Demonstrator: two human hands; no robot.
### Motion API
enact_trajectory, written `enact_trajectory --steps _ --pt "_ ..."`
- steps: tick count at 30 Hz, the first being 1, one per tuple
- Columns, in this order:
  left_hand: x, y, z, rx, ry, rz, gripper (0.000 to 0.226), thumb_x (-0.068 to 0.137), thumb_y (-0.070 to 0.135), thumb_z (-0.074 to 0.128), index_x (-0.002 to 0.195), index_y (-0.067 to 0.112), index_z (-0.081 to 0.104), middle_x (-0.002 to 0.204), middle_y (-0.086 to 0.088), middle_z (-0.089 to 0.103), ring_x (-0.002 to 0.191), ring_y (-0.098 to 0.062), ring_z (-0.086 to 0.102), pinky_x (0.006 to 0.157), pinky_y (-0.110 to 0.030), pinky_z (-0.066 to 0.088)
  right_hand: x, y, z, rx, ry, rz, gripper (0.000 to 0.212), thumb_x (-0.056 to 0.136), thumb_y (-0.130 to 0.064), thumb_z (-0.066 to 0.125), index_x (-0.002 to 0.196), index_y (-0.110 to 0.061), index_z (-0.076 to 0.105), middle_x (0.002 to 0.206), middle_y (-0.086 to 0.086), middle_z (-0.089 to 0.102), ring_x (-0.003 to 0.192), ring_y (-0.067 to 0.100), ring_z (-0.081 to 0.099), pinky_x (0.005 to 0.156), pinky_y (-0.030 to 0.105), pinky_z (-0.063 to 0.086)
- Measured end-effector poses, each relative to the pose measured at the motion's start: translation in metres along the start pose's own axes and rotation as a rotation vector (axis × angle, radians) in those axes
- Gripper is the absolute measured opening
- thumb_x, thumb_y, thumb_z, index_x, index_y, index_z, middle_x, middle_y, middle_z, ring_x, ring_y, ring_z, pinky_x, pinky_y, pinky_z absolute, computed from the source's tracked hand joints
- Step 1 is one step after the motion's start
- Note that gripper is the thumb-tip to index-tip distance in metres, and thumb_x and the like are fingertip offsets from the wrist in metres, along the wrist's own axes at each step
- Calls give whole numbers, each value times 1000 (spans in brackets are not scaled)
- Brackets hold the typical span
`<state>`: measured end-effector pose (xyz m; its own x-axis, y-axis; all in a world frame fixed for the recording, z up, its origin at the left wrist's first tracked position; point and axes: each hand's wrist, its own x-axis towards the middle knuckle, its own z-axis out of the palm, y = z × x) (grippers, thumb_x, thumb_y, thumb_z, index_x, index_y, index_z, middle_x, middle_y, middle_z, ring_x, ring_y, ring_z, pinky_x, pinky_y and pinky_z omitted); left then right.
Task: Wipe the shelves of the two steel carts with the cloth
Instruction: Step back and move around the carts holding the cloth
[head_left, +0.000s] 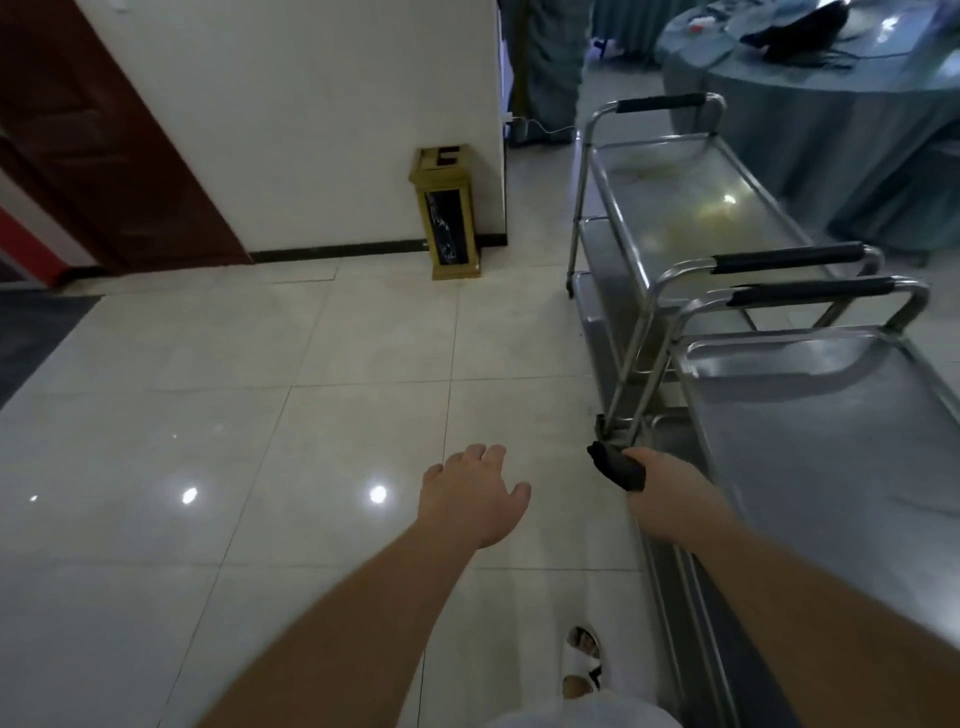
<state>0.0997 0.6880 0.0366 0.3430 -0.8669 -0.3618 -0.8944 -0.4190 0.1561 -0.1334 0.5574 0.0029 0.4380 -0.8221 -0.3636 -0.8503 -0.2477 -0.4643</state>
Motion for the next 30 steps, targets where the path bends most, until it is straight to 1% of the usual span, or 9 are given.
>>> enact_trajectory --steps 2,4,7,14,18,21,24,26,30 --pt "34 15 -18 38 14 34 75 101 68 33 165 28 27 170 2 31 152 -22 35 122 -47 27 28 8 -22 -5 0 4 43 88 -16 57 128 -33 62 89 -10 65 76 12 62 63 32 51" --pt "66 30 -34 53 29 62 75 101 68 33 165 28 27 170 1 31 152 -23 35 122 -48 27 56 15 -44 5 23 7 42 90 -20 61 130 -31 62 96 -5 66 80 17 62 71 35 54" --pt "107 52 -49 93 -10 117 76 101 68 33 165 28 26 171 1 30 153 -23 34 122 -48 27 86 29 -64 54 63 49 39 92 -24 65 130 -31 62 102 -2 67 85 20 62 77 36 53" --pt "215 91 -62 186 -76 313 75 101 67 34 165 29 27 170 1 31 152 -23 34 122 -47 27 127 67 -72 154 115 256 29 90 -30 64 119 -31 65 84 -10 61 74 8 57 73 35 51" --pt "284 107 -65 258 -134 473 74 101 66 35 165 29 28 170 2 32 151 -23 35 120 -46 28 147 76 -65 239 155 428 34 93 -29 58 126 -34 63 88 -4 68 78 17 65 76 40 58" --pt "329 116 -68 304 -167 627 70 100 66 36 160 29 35 163 2 41 145 -23 43 114 -45 34 157 65 -56 332 198 582 46 92 -20 59 136 -35 59 96 -3 70 84 19 67 78 40 58" --pt "364 124 -70 370 -211 767 69 99 65 36 157 28 38 159 1 45 144 -25 45 113 -46 36 160 42 -44 412 219 705 39 91 -22 61 127 -36 62 90 -7 67 79 14 62 74 36 57" --pt "382 130 -66 413 -249 832 67 99 64 37 156 28 40 158 1 46 143 -25 45 112 -47 36 156 26 -28 468 245 762 38 92 -23 60 127 -36 62 97 -7 69 80 12 62 71 34 52" --pt "393 142 -46 483 -308 934 62 100 58 40 152 27 43 155 1 47 140 -25 47 110 -45 38 137 1 8 584 277 886 34 97 -23 56 130 -33 60 104 -1 70 87 18 63 78 39 55"
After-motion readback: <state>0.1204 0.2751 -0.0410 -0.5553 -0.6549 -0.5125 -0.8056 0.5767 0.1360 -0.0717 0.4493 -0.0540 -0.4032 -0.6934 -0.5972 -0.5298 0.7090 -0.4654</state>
